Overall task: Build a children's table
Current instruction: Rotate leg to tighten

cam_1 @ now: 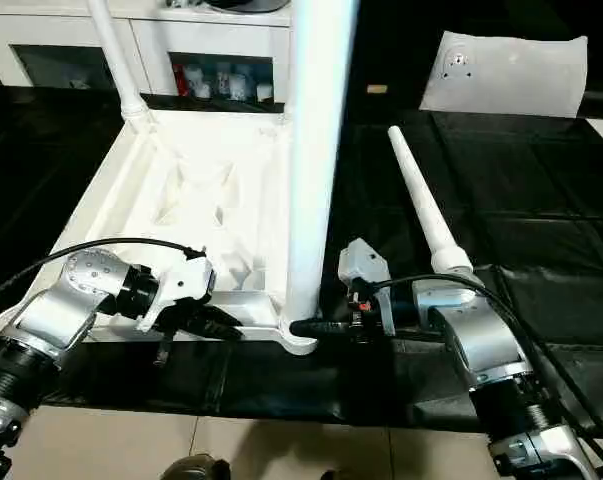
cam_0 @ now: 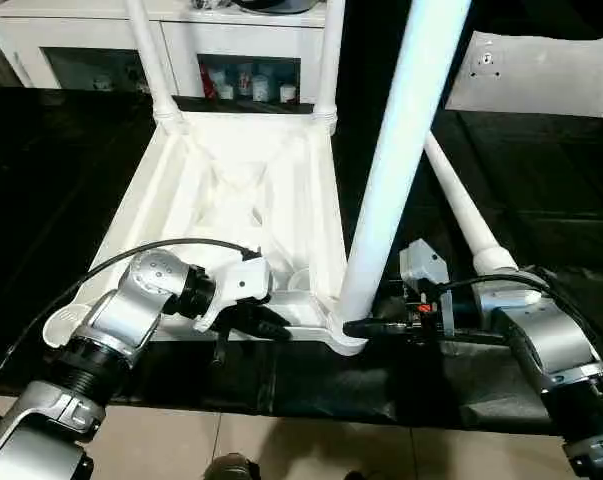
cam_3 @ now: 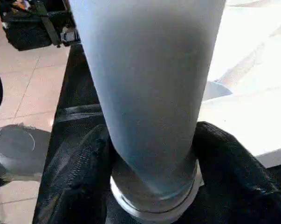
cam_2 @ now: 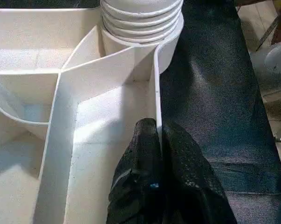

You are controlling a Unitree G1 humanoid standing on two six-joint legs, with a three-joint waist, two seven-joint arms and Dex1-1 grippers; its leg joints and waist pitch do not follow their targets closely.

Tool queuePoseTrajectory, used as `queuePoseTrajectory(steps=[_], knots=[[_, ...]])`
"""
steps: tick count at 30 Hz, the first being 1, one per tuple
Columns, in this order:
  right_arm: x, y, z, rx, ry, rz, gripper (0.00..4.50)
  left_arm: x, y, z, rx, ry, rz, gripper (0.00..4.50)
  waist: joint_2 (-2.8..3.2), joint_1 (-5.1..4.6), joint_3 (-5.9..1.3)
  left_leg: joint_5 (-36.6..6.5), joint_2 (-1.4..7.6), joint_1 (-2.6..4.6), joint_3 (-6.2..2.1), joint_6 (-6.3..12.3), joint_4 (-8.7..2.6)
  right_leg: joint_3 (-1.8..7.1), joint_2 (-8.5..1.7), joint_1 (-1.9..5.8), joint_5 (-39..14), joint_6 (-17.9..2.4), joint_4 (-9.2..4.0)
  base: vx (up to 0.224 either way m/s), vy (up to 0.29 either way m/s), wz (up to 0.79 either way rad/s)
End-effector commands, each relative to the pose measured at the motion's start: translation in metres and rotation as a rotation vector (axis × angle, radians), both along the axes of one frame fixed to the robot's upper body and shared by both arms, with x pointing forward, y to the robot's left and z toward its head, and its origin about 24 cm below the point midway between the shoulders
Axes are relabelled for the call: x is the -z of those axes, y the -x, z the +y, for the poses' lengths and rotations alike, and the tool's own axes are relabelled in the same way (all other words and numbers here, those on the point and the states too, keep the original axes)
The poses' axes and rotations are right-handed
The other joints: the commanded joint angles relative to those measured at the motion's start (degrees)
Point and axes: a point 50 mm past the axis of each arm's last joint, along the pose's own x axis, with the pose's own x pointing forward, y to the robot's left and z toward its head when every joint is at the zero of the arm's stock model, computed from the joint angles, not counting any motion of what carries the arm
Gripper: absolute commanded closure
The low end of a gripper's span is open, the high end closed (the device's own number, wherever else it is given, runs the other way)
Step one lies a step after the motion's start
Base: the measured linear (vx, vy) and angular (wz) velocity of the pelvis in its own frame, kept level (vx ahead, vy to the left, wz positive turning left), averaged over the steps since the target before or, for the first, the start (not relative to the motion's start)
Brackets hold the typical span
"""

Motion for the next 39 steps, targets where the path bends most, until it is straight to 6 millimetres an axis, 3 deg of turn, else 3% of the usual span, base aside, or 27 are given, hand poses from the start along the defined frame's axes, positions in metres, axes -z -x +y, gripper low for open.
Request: queuePoseTrajectory(steps=[1, 6, 8, 9, 10, 11, 12, 13, 16, 19, 20, 22, 24, 26, 28, 30, 31, 32, 33, 34, 35, 37, 38, 39], knots=[[0.009, 0.008, 0.005, -0.028, -0.002, 0.053, 2.17, 0.004, 0.003, -0.009, 0.040, -0.015, 0.010, 4.50, -0.45, -0.24, -3.80, -8.3, 3.77, 0.70, -1.16, 4.35, -3.68, 3.77, -5.66, 2.87, -14.4, -10.0, -4.67, 0.000, 0.000, 0.00], [0.013, 0.016, 0.013, -0.002, -0.063, 0.100, 2.37, 0.006, -0.003, -0.013, -0.091, 0.027, 0.006, 4.50, -0.54, -0.17, -3.62, -9.3, 3.85, 0.85, -1.16, 4.01, -3.82, 3.84, -5.72, 2.84, -15.3, -10.0, -4.86, 0.000, 0.000, 0.00], [0.019, 0.019, 0.023, 0.100, -0.110, 0.138, 2.41, 0.004, -0.008, -0.024, -0.210, 0.092, 0.006, 4.50, -0.37, -0.12, -3.13, -12.6, 3.86, 1.40, -1.21, 3.01, -4.05, 3.80, -5.87, 2.49, -20.7, -9.4, -5.61, 0.000, 0.000, 0.00], [0.023, 0.018, 0.029, 0.161, -0.122, 0.150, 2.41, 0.003, -0.010, -0.030, -0.267, 0.126, 0.014, 4.50, -0.10, -0.47, -2.63, -15.3, 3.97, 1.48, -1.45, 1.68, -4.45, 3.75, -5.88, 2.52, -24.6, -8.7, -5.96, 0.000, 0.000, 0.00], [0.025, 0.018, 0.032, 0.195, -0.126, 0.156, 2.41, 0.002, -0.011, -0.034, -0.298, 0.143, 0.020, 4.50, -0.33, -0.85, -2.27, -19.2, 3.51, 2.16, -1.63, 0.65, -4.41, 3.32, -5.98, 2.13, -31.1, -7.2, -6.85, 0.000, 0.000, 0.00], [0.027, 0.018, 0.035, 0.226, -0.130, 0.164, 2.41, 0.002, -0.012, -0.037, -0.327, 0.161, 0.024, 4.50, -0.50, -1.05, -2.29, -19.9, 3.18, 2.12, -1.80, 0.41, -4.35, 3.08, -6.21, 2.41, -34.1, -5.9, -7.23, 0.000, 0.000, 0.00], [0.032, 0.016, 0.042, 0.287, -0.134, 0.187, 2.41, 0.001, -0.014, -0.045, -0.379, 0.183, 0.026, 4.50, -0.03, -1.22, -2.25, -20.3, 3.09, 2.04, -2.06, 0.00, -4.44, 3.02, -6.33, 2.61, -35.7, -4.9, -7.36, 0.000, 0.000, 0.00], [0.035, 0.013, 0.050, 0.352, -0.144, 0.205, 2.41, 0.001, -0.016, -0.054, -0.436, 0.201, 0.022, 4.50, -0.19, -2.13, -2.03, -22.5, 2.98, 2.61, -2.18, -0.51, -4.43, 2.66, -6.06, 2.02, -38.4, -3.3, -8.29, 0.000, 0.000, 0.00], [0.039, 0.003, 0.070, 0.525, -0.176, 0.267, 2.41, -0.002, -0.023, -0.077, -0.587, 0.247, 0.017, 4.50, 0.47, -3.75, -2.10, -23.3, 3.11, 1.85, -2.78, -0.90, -4.88, 2.00, -5.98, 2.64, -36.3, -3.2, -8.28, 0.000, 0.000, 0.00], [0.039, -0.007, 0.085, 0.660, -0.179, 0.335, 2.41, -0.009, -0.031, -0.093, -0.717, 0.280, -0.004, 4.50, 0.68, -5.31, -2.10, -26.2, 2.97, 2.03, -3.23, -0.76, -5.03, 1.35, -5.88, 2.81, -34.5, -2.9, -8.62, -0.016, 0.035, -0.07], [0.039, -0.007, 0.086, 0.661, -0.179, 0.336, 2.41, -0.009, -0.032, -0.094, -0.722, 0.280, -0.007, 4.50, 0.75, -5.51, -1.96, -26.8, 2.74, 2.39, -3.06, -0.25, -4.88, 1.16, -5.94, 2.55, -35.5, -2.2, -9.13, 0.000, 0.000, 0.00], [0.038, -0.010, 0.094, 0.692, -0.157, 0.344, 2.41, -0.015, -0.038, -0.098, -0.788, 0.273, -0.058, 4.50, 0.94, -5.95, -1.87, -27.3, 2.70, 2.40, -3.08, 0.13, -4.91, 0.59, -6.10, 2.55, -35.7, -1.6, -9.52, 0.000, 0.000, 0.00], [0.036, -0.011, 0.097, 0.704, -0.161, 0.327, 2.41, -0.018, -0.041, -0.099, -0.804, 0.254, -0.094, 4.50, 1.09, -6.32, -2.17, -27.8, 2.99, 2.25, -3.24, 0.03, -5.20, 0.62, -6.19, 2.74, -32.9, -1.4, -9.45, 0.000, 0.000, 0.00], [0.035, -0.013, 0.096, 0.733, -0.160, 0.293, 1.78, -0.019, -0.043, -0.096, -0.809, 0.238, -0.114, 4.50, 1.00, -6.37, -2.06, -27.9, 2.99, 2.25, -3.15, 0.18, -5.32, 0.81, -6.29, 2.59, -32.2, -1.9, -9.45, 0.000, 0.000, 0.00], [0.036, -0.014, 0.090, 0.756, -0.163, 0.271, 1.76, -0.018, -0.043, -0.090, -0.799, 0.212, -0.134, 4.50, 1.08, -6.20, -2.10, -27.4, 3.10, 2.19, -3.13, 0.20, -5.43, 1.17, -6.43, 2.53, -31.3, -2.3, -9.19, 0.000, 0.000, 0.00], [0.036, -0.014, 0.080, 0.775, -0.165, 0.245, 1.50, -0.015, -0.042, -0.080, -0.773, 0.186, -0.149, 4.50, 0.97, -6.74, -2.27, -26.3, 3.04, 0.78, -3.50, 0.60, -5.72, 1.10, -6.53, 3.58, -29.2, -2.7, -8.55, 0.001, 0.000, -0.11], [0.036, -0.014, 0.073, 0.776, -0.165, 0.217, 1.37, -0.013, -0.040, -0.075, -0.759, 0.177, -0.145, 4.50, 1.10, -7.06, -2.59, -24.2, 3.29, -0.25, -3.77, 1.10, -5.93, 1.10, -6.61, 4.22, -26.5, -3.1, -7.99, 0.002, 0.001, -0.21], [0.036, -0.013, 0.070, 0.775, -0.164, 0.207, 1.33, -0.012, -0.040, -0.073, -0.752, 0.174, -0.145, 4.50, 1.05, -6.98, -2.95, -22.3, 3.39, -0.27, -3.61, 1.47, -5.73, 1.42, -6.75, 4.17, -24.1, -3.7, -8.01, 0.000, 0.000, 0.00], [0.036, -0.012, 0.064, 0.775, -0.157, 0.191, 1.32, -0.011, -0.038, -0.068, -0.728, 0.177, -0.150, 4.50, 0.66, -6.57, -3.62, -17.0, 3.54, -0.11, -3.24, 2.21, -5.31, 2.04, -6.87, 3.84, -16.6, -6.1, -7.07, 0.051, -0.024, 0.05], [0.036, -0.011, 0.056, 0.767, -0.151, 0.161, 1.23, -0.010, -0.035, -0.063, -0.696, 0.174, -0.142, 4.50, 0.88, -6.22, -3.41, -14.0, 3.50, 0.41, -2.45, 3.69, -4.99, 2.37, -6.35, 3.02, -12.4, -8.8, -6.84, 0.051, -0.024, 0.05], [0.035, -0.011, 0.050, 0.760, -0.151, 0.142, 1.23, -0.010, -0.033, -0.060, -0.665, 0.175, -0.144, 4.50, 0.78, -5.98, -3.45, -13.0, 3.52, 0.36, -2.08, 4.40, -4.65, 2.56, -6.39, 2.94, -12.4, -10.3, -6.63, 0.055, -0.036, 0.09], [0.031, -0.011, 0.036, 0.755, -0.161, 0.107, 0.88, -0.007, -0.029, -0.053, -0.606, 0.176, -0.128, 4.50, 0.65, -5.11, -3.99, -8.2, 3.06, -0.28, -1.70, 5.69, -4.08, 2.67, -6.47, 3.42, -8.4, -11.2, -5.88, 0.054, -0.051, 0.01], [0.027, -0.011, 0.030, 0.749, -0.171, 0.089, 0.88, -0.006, -0.028, -0.050, -0.574, 0.168, -0.127, 4.50, 0.77, -4.54, -4.23, -4.7, 3.14, -0.12, -1.53, 6.99, -3.85, 2.61, -6.33, 3.27, -3.5, -12.0, -5.32, 0.056, -0.057, 0.00], [0.026, -0.011, 0.027, 0.744, -0.175, 0.082, 0.88, -0.005, -0.027, -0.048, -0.561, 0.163, -0.125, 4.50, 0.77, -4.39, -4.17, -3.7, 3.11, -0.25, -1.47, 7.75, -3.80, 2.60, -6.25, 3.29, -1.8, -12.4, -5.18, 0.000, 0.000, 0.00]])
